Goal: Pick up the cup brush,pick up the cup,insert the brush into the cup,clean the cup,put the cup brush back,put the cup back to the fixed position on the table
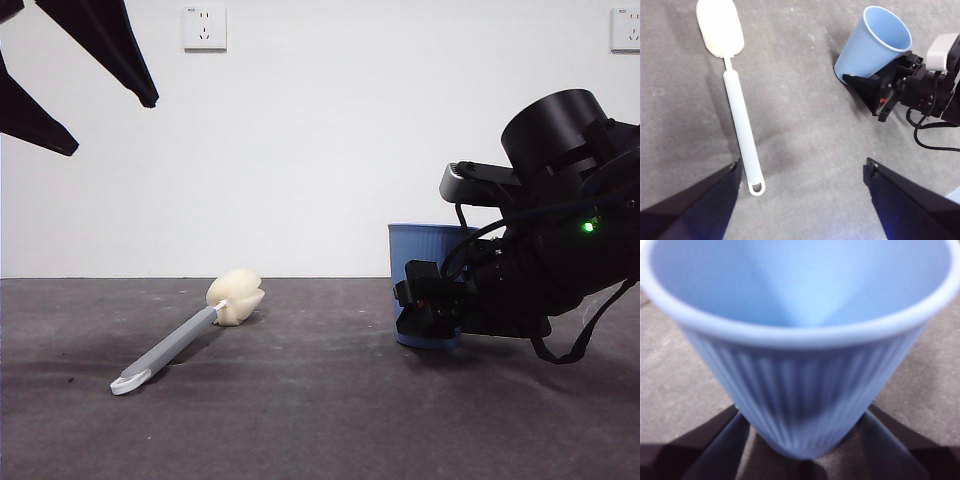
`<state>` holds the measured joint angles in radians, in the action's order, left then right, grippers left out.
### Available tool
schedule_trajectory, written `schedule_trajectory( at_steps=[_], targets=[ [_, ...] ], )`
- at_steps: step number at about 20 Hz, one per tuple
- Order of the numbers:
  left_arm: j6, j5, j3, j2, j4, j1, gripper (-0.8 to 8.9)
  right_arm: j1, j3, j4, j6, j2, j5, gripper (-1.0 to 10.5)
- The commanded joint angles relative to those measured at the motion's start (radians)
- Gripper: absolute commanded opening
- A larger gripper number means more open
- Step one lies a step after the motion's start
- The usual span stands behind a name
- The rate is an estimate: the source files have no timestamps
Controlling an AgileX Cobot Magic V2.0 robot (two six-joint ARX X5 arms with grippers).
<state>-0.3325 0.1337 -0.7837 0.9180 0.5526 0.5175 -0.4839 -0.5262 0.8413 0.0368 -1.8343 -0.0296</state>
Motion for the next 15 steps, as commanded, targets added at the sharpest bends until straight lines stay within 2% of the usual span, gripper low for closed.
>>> schedule_trajectory(
  at_steps=[1, 2, 5, 7, 10, 15],
  targets=[
    [0.015, -0.003, 0.008, -0.001, -0.003, 0.0, 4.09, -0.002, 0.019, -0.074, 0.024, -0.024, 0.005, 4.3],
    [0.015, -0.003, 0.008, -0.001, -0.002, 0.0, 4.09, -0.002, 0.019, -0.086, 0.031, -0.024, 0.005, 4.7],
    [0.016, -0.003, 0.008, -0.001, 0.003, 0.0, 4.08, -0.002, 0.019, -0.131, 0.035, -0.024, 0.005, 4.8],
    [0.016, -0.003, 0.008, -0.001, 0.003, 0.0, 4.09, -0.002, 0.019, -0.153, 0.049, -0.022, 0.005, 5.5],
    [0.016, -0.003, 0.008, -0.001, 0.003, 0.0, 4.09, -0.004, 0.019, -0.22, 0.075, 0.001, 0.005, 5.5],
    [0.015, -0.002, 0.008, -0.001, 0.002, 0.0, 4.09, -0.029, 0.019, -0.474, 0.097, 0.167, 0.005, 5.4]
  ],
)
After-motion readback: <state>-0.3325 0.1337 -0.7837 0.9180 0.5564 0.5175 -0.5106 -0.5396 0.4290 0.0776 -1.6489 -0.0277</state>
